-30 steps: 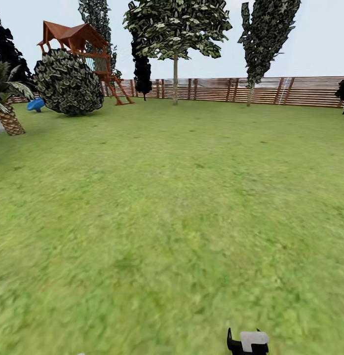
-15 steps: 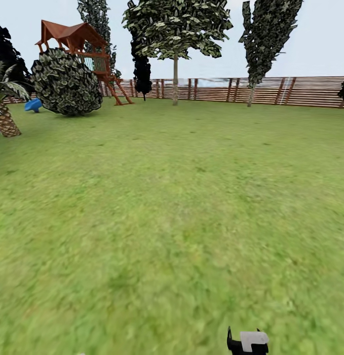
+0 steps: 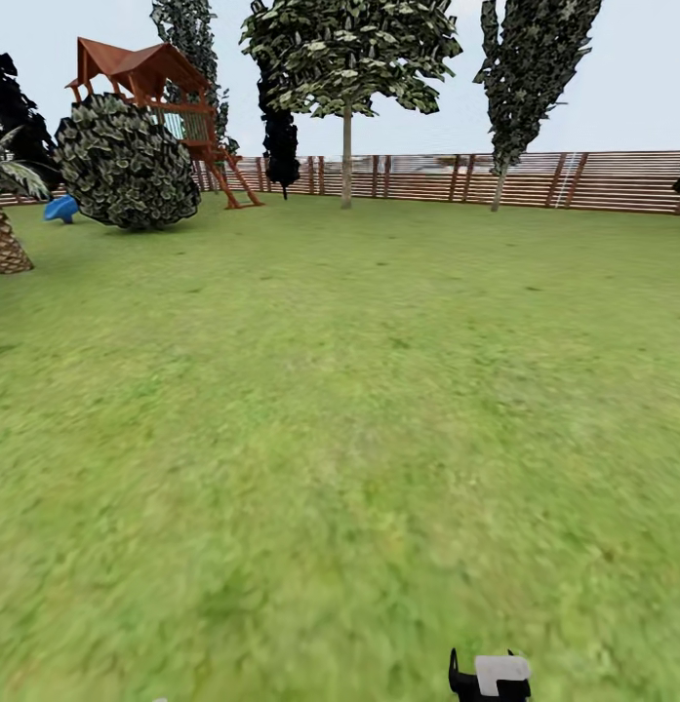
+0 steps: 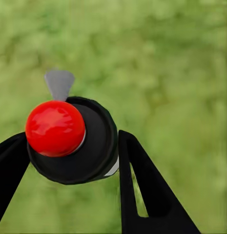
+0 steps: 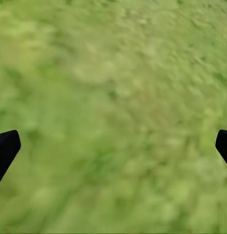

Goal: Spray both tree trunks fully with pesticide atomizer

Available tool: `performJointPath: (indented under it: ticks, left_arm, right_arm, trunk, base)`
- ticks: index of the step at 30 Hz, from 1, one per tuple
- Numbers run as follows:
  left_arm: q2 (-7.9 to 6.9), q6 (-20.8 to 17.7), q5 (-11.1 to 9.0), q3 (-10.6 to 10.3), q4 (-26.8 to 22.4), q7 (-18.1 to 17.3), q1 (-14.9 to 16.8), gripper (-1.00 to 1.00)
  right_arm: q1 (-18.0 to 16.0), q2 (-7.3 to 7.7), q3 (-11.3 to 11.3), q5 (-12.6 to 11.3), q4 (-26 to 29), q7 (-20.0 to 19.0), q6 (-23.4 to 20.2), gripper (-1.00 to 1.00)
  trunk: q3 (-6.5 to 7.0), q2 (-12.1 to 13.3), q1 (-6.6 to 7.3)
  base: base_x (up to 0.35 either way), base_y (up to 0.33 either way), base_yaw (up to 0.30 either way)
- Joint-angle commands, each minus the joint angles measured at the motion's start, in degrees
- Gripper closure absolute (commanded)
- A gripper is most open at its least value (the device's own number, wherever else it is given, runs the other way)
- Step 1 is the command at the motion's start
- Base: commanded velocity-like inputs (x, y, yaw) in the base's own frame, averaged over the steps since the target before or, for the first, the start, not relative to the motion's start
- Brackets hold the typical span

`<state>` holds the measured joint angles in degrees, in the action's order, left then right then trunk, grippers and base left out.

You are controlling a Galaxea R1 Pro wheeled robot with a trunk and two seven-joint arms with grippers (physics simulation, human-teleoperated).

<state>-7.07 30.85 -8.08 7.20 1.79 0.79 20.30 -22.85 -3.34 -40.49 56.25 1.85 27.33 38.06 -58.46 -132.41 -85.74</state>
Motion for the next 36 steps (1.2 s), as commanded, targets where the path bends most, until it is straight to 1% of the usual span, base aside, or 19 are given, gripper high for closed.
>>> performJointPath:
  ticks: [1,36]
  left_arm:
    - [0.02,0.00,-0.01,0.01,0.01,-0.03,0.00,1.00]
    - [-0.21,0.00,-0.04,0.01,0.02,-0.05,0.00,1.00]
  right_arm:
    - [0.00,0.00,0.01,0.00,0.00,0.00,0.00,-1.00]
    - [0.00,0.00,0.04,0.00,0.00,0.00,0.00,-1.00]
  trunk:
    - [0.00,0.00,0.00]
    - [0.00,0.00,0.00]
  base:
    - [0.339,0.000,0.000]
    - [0.339,0.000,0.000]
